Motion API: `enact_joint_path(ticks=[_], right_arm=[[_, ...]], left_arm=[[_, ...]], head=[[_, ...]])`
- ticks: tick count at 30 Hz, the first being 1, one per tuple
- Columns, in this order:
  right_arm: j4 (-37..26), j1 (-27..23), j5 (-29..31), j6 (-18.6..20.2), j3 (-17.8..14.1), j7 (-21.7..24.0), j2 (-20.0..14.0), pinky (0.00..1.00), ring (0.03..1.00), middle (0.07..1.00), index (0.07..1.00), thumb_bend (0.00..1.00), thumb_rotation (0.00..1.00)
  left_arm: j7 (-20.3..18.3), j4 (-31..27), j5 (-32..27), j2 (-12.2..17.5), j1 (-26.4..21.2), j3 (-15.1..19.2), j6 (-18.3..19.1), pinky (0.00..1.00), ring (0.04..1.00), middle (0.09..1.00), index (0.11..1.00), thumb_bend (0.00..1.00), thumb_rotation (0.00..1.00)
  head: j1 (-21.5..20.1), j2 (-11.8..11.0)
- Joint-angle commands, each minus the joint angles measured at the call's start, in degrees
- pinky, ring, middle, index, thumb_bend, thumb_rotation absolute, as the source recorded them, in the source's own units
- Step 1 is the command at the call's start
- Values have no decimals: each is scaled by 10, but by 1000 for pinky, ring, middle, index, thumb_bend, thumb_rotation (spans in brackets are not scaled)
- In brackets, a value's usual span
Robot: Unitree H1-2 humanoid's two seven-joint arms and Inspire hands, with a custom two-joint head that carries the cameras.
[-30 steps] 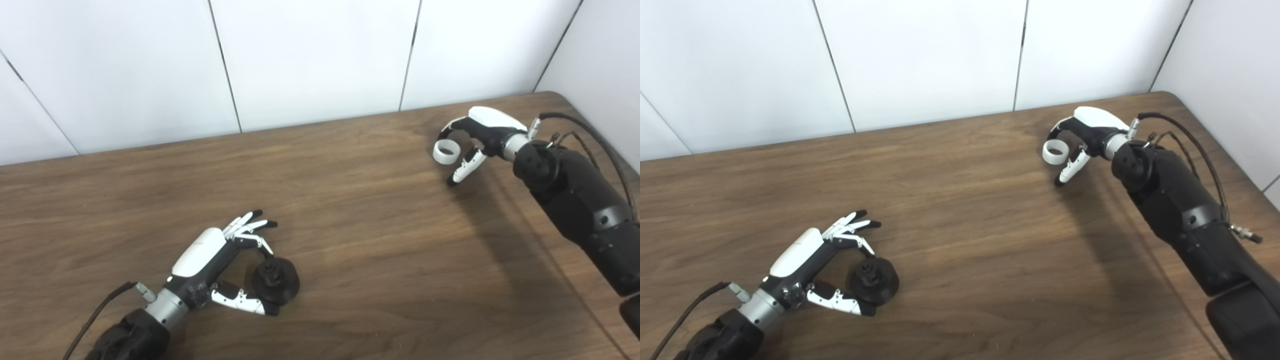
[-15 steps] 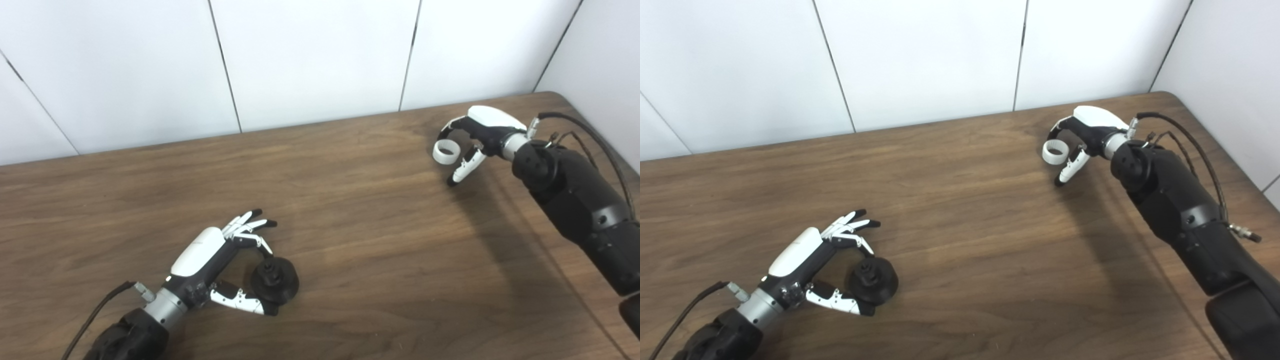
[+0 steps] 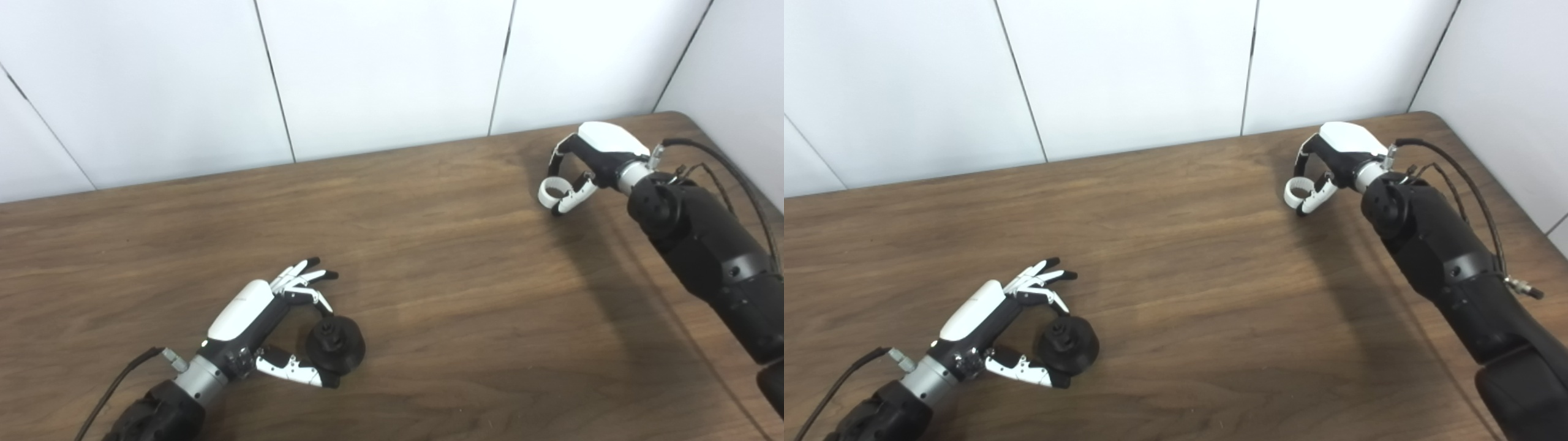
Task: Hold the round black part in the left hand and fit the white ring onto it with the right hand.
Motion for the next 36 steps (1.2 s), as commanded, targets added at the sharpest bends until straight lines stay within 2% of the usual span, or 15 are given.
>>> enact_joint_path(ticks=[1, 13, 19, 22, 26, 31, 36], right_arm=[[-11, -22, -8, -12, -7, -21, -11, 973, 932, 813, 487, 520, 127], [-24, -25, -16, -33, -10, -23, -17, 995, 937, 805, 487, 522, 129], [-63, -28, -20, -48, -5, -10, -18, 1000, 986, 838, 488, 522, 129], [-98, -27, -15, -57, -6, -2, -14, 1000, 999, 865, 488, 523, 131], [-161, -26, -11, -88, -2, 0, -2, 1000, 1000, 862, 486, 523, 131], [-246, -34, 8, -102, 2, 28, 32, 1000, 1000, 865, 485, 524, 131], [-316, -46, 33, -103, 1, 65, 73, 1000, 1000, 865, 484, 525, 133]], left_arm=[[8, -20, -11, 10, -12, 8, -11, 1000, 1000, 892, 483, 524, 51], [8, -11, -17, 11, -20, 9, -18, 1000, 1000, 894, 483, 523, 51], [8, 4, -11, 6, -23, 5, -13, 1000, 1000, 892, 483, 524, 52], [7, 9, -7, 5, -23, 2, -11, 1000, 1000, 894, 484, 524, 51], [13, 19, 1, 2, -25, -2, -14, 1000, 1000, 895, 484, 524, 51], [33, 39, 30, -3, -28, -10, -31, 1000, 1000, 884, 483, 524, 52], [68, 63, 75, 4, -39, -35, -40, 1000, 1000, 874, 483, 524, 54]], head=[[0, 0], [-3, 0], [-2, -1], [0, 1], [7, 2], [15, 8], [21, 11]])
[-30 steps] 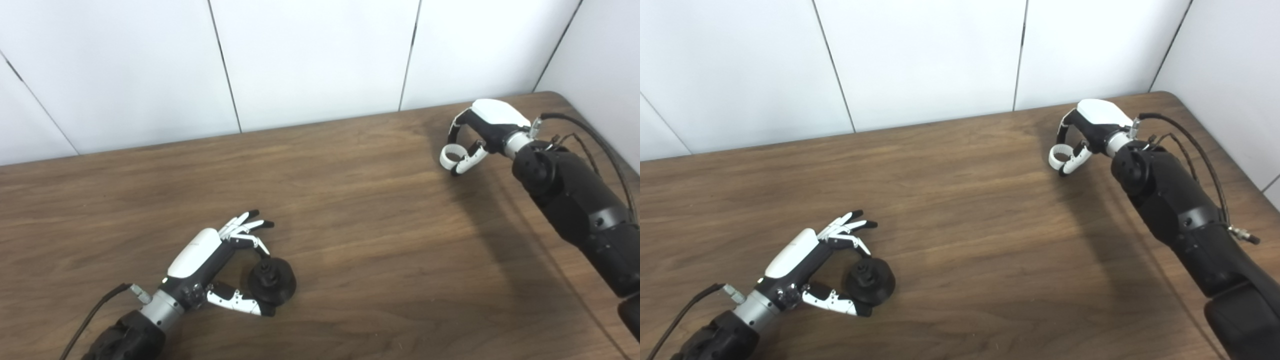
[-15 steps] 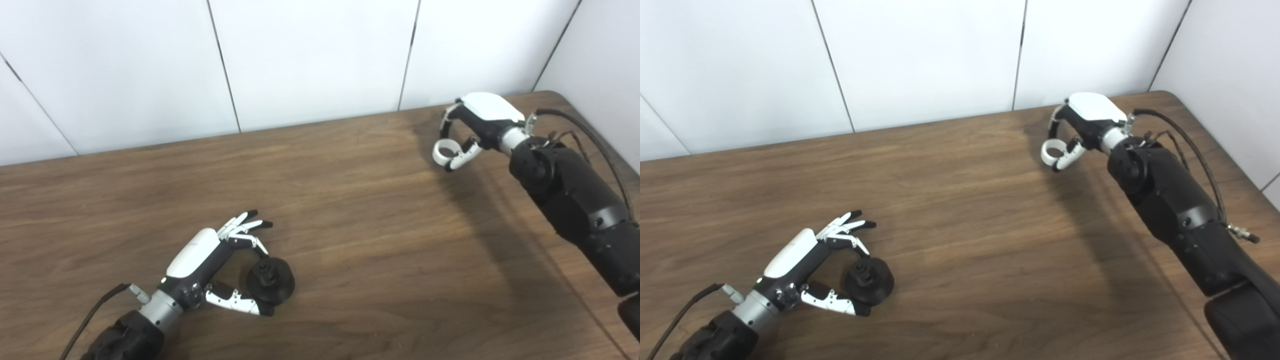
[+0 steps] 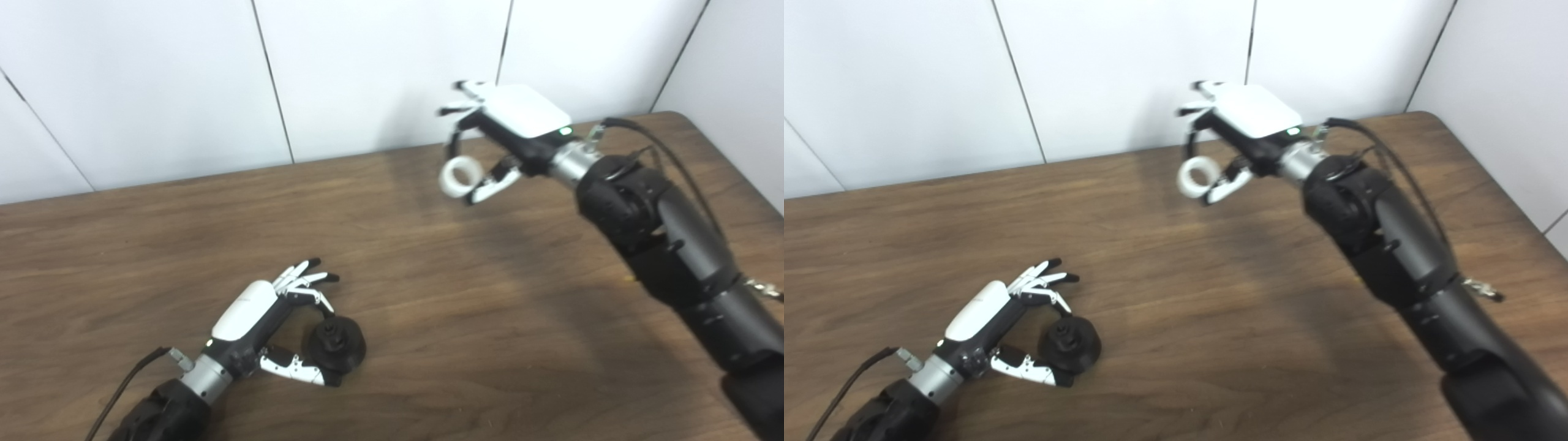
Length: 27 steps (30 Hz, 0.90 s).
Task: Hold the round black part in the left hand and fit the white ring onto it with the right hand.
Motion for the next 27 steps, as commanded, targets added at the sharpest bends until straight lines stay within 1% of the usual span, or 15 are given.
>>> enact_joint_path(ticks=[1, 6, 8, 11, 15, 17, 20, 24, 27], right_arm=[[-37, -40, 12, -10, -10, 6, 1, 1000, 1000, 864, 484, 525, 133], [-109, -48, 43, 9, -6, 52, 43, 1000, 1000, 861, 484, 524, 135], [-127, -47, 55, 14, -5, 64, 54, 1000, 1000, 858, 483, 525, 135], [-141, -41, 71, 9, -4, 78, 64, 1000, 1000, 865, 484, 524, 134], [-161, -29, 95, 3, 3, 94, 77, 1000, 1000, 865, 484, 523, 137], [-174, -19, 101, 8, 6, 101, 81, 1000, 1000, 858, 484, 523, 137], [-189, -3, 109, 14, 9, 110, 89, 1000, 1000, 851, 484, 524, 135], [-193, 24, 116, 1, 15, 112, 94, 1000, 1000, 860, 484, 523, 136], [-192, 39, 118, -8, 16, 107, 98, 1000, 1000, 864, 484, 523, 134]], left_arm=[[20, 12, 31, 14, -21, -17, -4, 1000, 1000, 874, 483, 524, 54], [75, 35, 80, 33, -37, -61, -4, 1000, 1000, 874, 484, 525, 56], [88, 38, 91, 36, -41, -72, -4, 1000, 1000, 871, 484, 525, 56], [99, 38, 99, 36, -43, -79, -4, 1000, 1000, 868, 484, 525, 56], [103, 32, 109, 36, -46, -83, -4, 1000, 1000, 877, 484, 525, 56], [103, 28, 118, 37, -48, -85, -3, 1000, 1000, 881, 484, 525, 56], [102, 27, 117, 35, -47, -85, -3, 1000, 1000, 885, 484, 525, 55], [105, 31, 116, 29, -45, -85, -2, 1000, 1000, 895, 484, 525, 57], [97, 28, 109, 22, -41, -80, 5, 1000, 1000, 896, 484, 525, 57]], head=[[1, 2], [12, 2], [21, 4], [30, 6], [45, 11], [49, 12], [56, 14], [68, 8], [71, 5]])
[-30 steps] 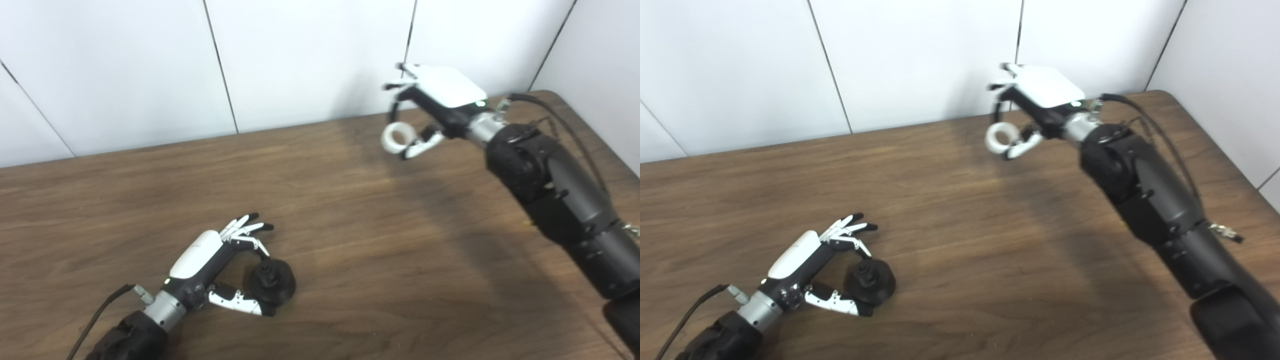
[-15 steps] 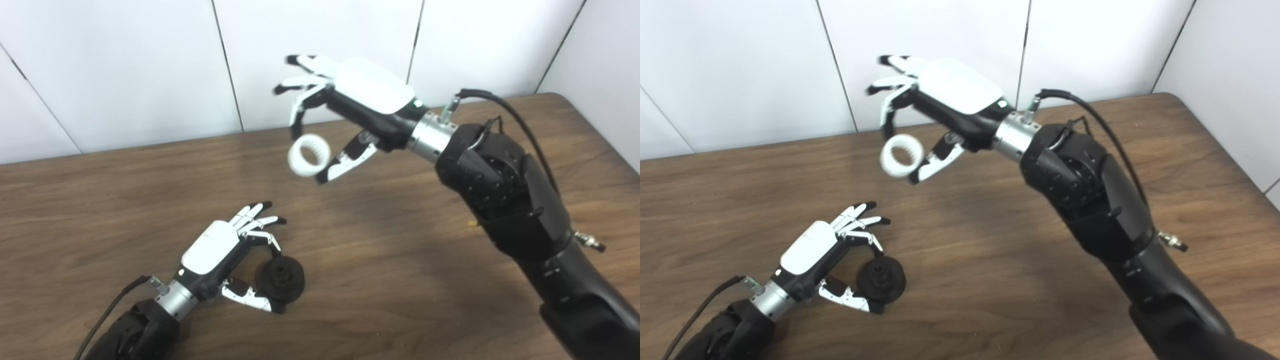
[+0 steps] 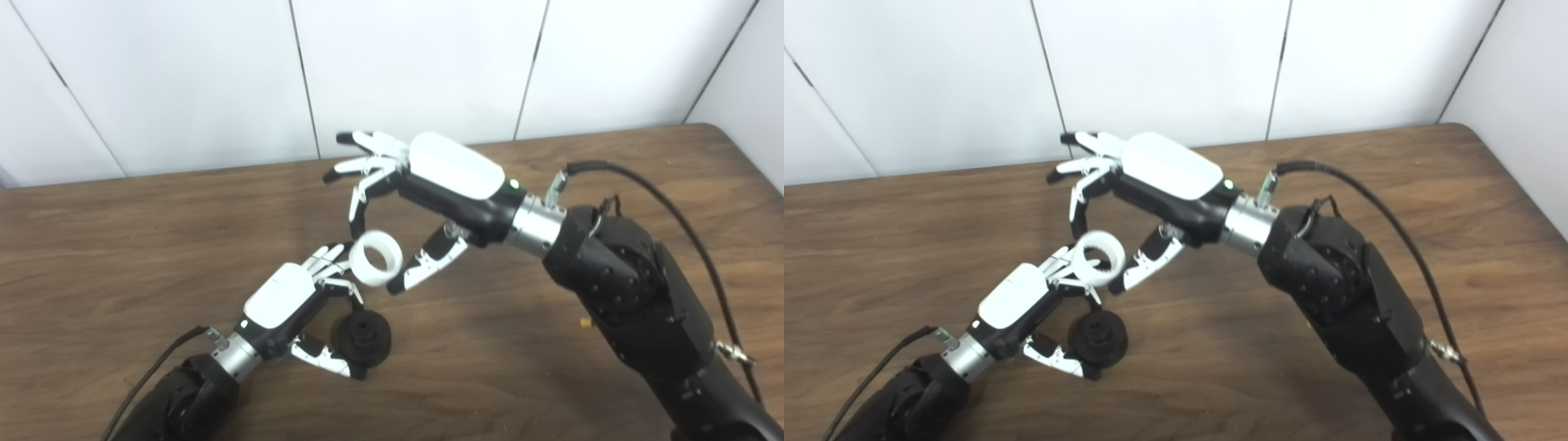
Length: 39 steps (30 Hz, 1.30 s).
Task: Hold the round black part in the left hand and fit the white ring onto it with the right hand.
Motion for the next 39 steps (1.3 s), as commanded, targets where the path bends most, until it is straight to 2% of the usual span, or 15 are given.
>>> enact_joint_path(ticks=[1, 7, 16, 22, 39], right_arm=[[-16, -7, 9, -18, -6, -10, 2, 1000, 1000, 864, 484, 523, 134], [-4, 28, 13, -42, -9, -25, 6, 1000, 1000, 861, 484, 523, 133], [17, 51, 17, -64, -14, -32, 4, 1000, 1000, 858, 484, 523, 134], [29, 58, 7, -68, -7, -28, -2, 1000, 1000, 864, 484, 523, 132], [83, 61, -22, -90, 5, -32, 0, 1000, 1000, 858, 485, 523, 133]], left_arm=[[-19, 1, 13, -5, -2, -4, 15, 1000, 1000, 891, 484, 525, 58], [-35, -3, 2, -18, 4, -2, 35, 1000, 1000, 891, 484, 525, 59], [-91, -25, -41, -25, 6, 0, 77, 1000, 1000, 904, 484, 525, 57], [-102, -36, -46, -29, 10, -1, 88, 1000, 1000, 910, 484, 525, 57], [-104, -52, -50, -38, 17, -2, 98, 1000, 1000, 903, 484, 525, 57]], head=[[2, -4], [10, -10], [10, -9], [11, -6], [16, 2]])
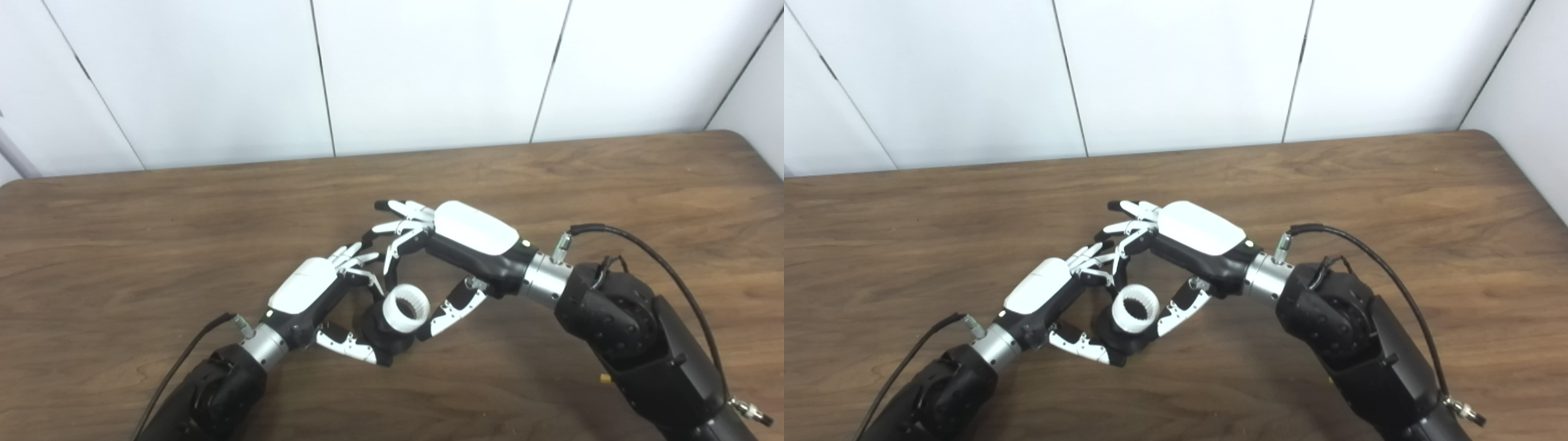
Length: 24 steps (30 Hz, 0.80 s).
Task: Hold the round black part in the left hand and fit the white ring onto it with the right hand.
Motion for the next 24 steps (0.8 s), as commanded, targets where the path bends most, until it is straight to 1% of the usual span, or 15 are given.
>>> enact_joint_path(ticks=[1, 8, 13, 20, 24], right_arm=[[1, -14, -1, -17, -3, -14, 0, 1000, 1000, 859, 485, 523, 134], [18, -15, -7, -16, -1, -17, 5, 1000, 1000, 863, 485, 523, 134], [29, -16, -8, -24, 2, -23, 10, 1000, 1000, 862, 485, 522, 134], [42, -20, -14, -25, 7, -28, 19, 1000, 1000, 863, 485, 522, 135], [46, -22, -18, -24, 10, -29, 25, 1000, 1000, 864, 485, 522, 134]], left_arm=[[-17, -8, 13, -2, 5, -11, 2, 1000, 1000, 904, 484, 525, 57], [-18, -11, 17, -2, 5, -11, 4, 1000, 1000, 906, 484, 525, 57], [-15, -7, 15, -3, 4, -12, -3, 1000, 1000, 907, 484, 525, 58], [-11, -4, 18, -3, 4, -12, -7, 1000, 1000, 909, 484, 525, 57], [-13, -6, 22, -4, 4, -13, -1, 1000, 1000, 905, 484, 525, 57]], head=[[0, 1], [2, 0], [5, -1], [11, -3], [10, -4]])
